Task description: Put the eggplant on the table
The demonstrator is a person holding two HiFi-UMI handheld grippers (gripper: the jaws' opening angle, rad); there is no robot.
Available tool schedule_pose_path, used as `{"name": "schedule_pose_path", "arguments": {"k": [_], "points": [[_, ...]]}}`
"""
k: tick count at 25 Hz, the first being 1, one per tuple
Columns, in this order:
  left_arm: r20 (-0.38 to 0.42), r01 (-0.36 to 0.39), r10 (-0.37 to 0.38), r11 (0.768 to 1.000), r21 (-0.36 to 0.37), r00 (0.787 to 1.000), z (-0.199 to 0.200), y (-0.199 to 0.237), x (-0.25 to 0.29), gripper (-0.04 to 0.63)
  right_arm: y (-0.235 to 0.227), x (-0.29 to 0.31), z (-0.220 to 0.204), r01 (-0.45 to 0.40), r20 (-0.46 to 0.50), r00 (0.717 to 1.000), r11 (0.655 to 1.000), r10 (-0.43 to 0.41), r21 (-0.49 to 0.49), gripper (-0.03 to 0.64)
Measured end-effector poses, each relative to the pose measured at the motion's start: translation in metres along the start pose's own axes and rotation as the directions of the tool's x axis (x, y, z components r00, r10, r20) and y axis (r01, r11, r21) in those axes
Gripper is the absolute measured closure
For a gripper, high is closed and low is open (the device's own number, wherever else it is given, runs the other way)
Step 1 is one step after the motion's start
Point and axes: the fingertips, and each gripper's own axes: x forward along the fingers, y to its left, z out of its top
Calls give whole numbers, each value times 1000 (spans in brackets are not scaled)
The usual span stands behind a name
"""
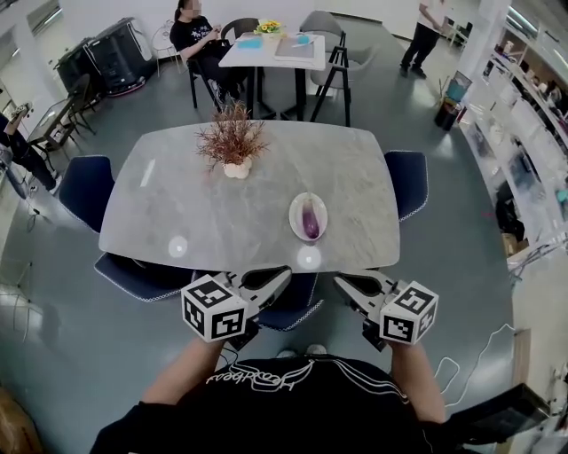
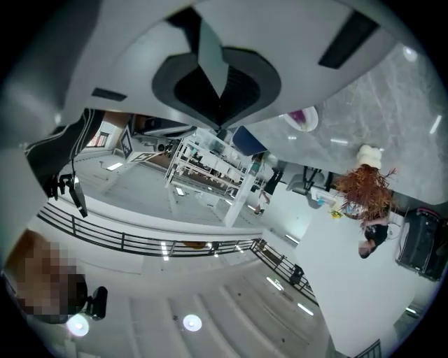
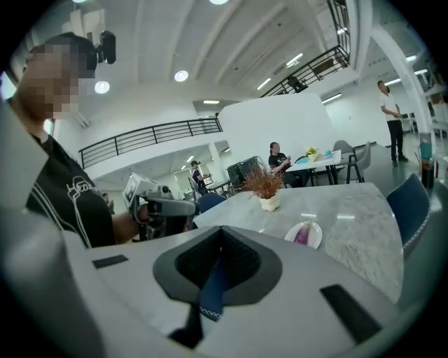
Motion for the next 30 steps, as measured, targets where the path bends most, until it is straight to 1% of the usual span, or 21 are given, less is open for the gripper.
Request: {"name": "schedule_pose_path", "arguments": {"k": [1,3,6,9,11,15,18,23,27,30], "points": [[10,5,-5,1000,9,1000,0,-7,-5,588,6,-3,-4,2,-11,1000,1000,-2,-22,609],[28,-5,4,1000,21,1000,1,-19,-12,588,16,-9,-9,-4,-11,1000,1000,3,-29,609],[45,-37,36,999,21,998,-2,-32,-16,586,26,-23,-13,-14,18,1000,1000,13,3,609],[42,-33,32,999,26,999,-9,-54,-18,586,41,-39,-19,-23,46,999,1000,22,18,609],[45,-40,39,999,17,998,-15,-69,-23,586,52,-49,-26,-29,52,998,1000,29,0,609],[41,-35,35,999,-9,999,-32,-102,-26,588,71,-75,-37,-5,53,999,999,7,-41,609],[31,-24,24,1000,9,999,-44,-134,-27,586,88,-100,-44,-4,77,997,1000,5,-22,611],[31,-7,6,999,32,999,-60,-189,-29,586,120,-141,-61,-33,101,994,999,30,23,610],[50,-9,6,999,51,999,-67,-218,-38,588,140,-164,-67,-21,108,994,1000,22,-9,611],[54,-11,7,997,72,999,-73,-236,-42,588,150,-179,-71,-26,127,992,1000,27,-6,611]]}}
